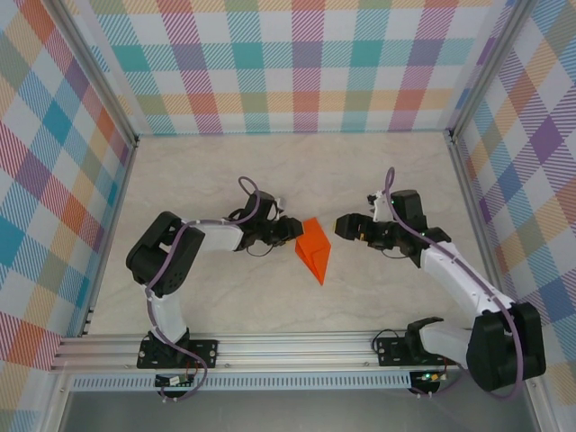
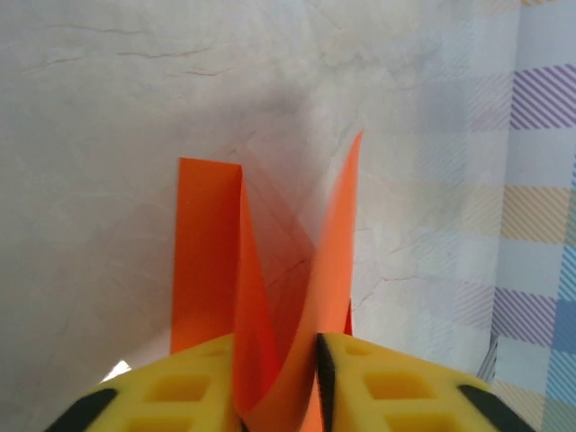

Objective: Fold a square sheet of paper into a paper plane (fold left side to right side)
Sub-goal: Pick up the paper from the center of the table.

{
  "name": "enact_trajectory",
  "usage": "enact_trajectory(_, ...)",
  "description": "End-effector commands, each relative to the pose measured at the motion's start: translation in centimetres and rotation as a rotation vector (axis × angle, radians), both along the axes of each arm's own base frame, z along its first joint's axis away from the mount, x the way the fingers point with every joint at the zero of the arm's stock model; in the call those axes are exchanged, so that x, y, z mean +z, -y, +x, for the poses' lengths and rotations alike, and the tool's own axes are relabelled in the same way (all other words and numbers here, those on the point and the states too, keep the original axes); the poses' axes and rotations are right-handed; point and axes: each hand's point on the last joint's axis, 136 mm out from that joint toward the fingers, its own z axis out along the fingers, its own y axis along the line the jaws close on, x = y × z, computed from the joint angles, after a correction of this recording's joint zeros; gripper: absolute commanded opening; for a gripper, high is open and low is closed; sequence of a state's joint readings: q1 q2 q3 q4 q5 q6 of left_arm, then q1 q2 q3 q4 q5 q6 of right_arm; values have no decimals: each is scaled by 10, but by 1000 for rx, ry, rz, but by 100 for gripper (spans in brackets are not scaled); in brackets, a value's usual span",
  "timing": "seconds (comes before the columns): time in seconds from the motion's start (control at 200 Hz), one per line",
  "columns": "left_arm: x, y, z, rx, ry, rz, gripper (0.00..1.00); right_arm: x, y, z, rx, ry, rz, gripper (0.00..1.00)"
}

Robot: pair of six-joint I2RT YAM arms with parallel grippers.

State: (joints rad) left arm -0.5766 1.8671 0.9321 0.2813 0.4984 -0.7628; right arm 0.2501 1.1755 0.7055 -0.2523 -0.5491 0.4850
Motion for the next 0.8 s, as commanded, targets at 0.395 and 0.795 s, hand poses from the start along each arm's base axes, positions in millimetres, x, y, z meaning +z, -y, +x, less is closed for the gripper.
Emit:
enact_trajectory(0.395,47,-4,-18,-183,190,-125,0,-12,-43,37,352,42,160,89)
enact_trajectory(0.795,60,-5,-28,-250,217,-184,0,-52,-63,51,430,-37,250,81)
